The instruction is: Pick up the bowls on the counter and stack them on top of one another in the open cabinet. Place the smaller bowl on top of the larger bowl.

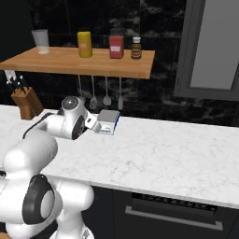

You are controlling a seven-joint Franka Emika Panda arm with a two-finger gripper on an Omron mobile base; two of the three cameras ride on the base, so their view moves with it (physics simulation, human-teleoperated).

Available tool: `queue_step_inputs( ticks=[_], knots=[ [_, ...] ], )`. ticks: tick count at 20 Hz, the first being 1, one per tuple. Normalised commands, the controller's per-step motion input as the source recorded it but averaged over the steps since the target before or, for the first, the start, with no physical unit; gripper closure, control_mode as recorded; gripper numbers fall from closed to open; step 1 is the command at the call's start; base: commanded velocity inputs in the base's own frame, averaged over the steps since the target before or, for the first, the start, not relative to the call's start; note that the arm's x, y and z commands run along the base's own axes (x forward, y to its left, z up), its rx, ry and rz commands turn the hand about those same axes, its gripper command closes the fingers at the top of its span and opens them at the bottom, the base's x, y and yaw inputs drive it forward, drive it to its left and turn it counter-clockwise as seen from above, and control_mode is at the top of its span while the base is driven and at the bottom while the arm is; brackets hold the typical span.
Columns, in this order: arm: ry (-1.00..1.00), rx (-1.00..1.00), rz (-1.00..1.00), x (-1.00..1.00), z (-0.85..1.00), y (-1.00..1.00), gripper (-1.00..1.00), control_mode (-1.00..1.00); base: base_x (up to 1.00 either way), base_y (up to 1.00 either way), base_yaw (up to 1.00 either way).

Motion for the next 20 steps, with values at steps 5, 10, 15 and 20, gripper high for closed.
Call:
queue_step_inputs(
  ticks=[5, 10, 15, 20],
  knots=[
    [-0.26, 0.27, -0.12, -0.61, 1.00, 0.20, 1.00, -1.00, 0.00, 0.00, 0.00],
    [-0.28, 0.28, -0.09, -0.66, 1.00, 0.05, 1.00, -1.00, 0.00, 0.00, 0.00],
    [-0.27, 0.26, -0.05, -0.62, 1.00, 0.14, 1.00, -1.00, 0.00, 0.00, 0.00],
    [-0.16, 0.22, 0.00, -0.61, 1.00, 0.08, 1.00, -1.00, 0.00, 0.00, 0.00]
  ],
)
